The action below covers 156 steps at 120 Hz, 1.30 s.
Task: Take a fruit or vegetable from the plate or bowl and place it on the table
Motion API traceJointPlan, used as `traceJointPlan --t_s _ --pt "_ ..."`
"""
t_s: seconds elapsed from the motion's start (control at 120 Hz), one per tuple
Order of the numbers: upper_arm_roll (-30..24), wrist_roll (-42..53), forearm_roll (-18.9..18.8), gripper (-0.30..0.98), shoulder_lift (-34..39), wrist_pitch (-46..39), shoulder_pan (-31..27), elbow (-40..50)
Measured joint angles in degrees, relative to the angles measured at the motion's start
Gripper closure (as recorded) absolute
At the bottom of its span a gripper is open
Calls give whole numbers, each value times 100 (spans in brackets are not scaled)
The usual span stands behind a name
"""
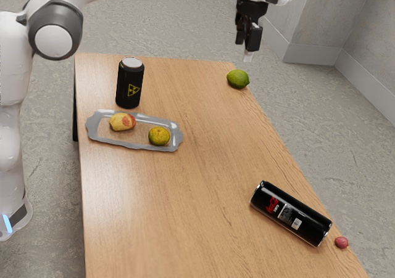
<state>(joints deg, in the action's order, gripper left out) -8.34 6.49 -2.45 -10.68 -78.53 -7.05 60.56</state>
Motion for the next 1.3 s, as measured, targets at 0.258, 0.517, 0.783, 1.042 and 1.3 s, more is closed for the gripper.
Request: traceJointPlan --t_s 0.258,0.517,0.783,1.042,1.3 --pt "-22 55 41 0 169 -241 -172 818" --pt "32 93 336 0 1766 -2006 -137 4649" --pt "-8 196 414 0 2913 -2927 -190 6295" --pt "98 266 426 0 3599 -3169 -191 7290" --pt "547 313 429 0 3783 -3224 -191 7832"
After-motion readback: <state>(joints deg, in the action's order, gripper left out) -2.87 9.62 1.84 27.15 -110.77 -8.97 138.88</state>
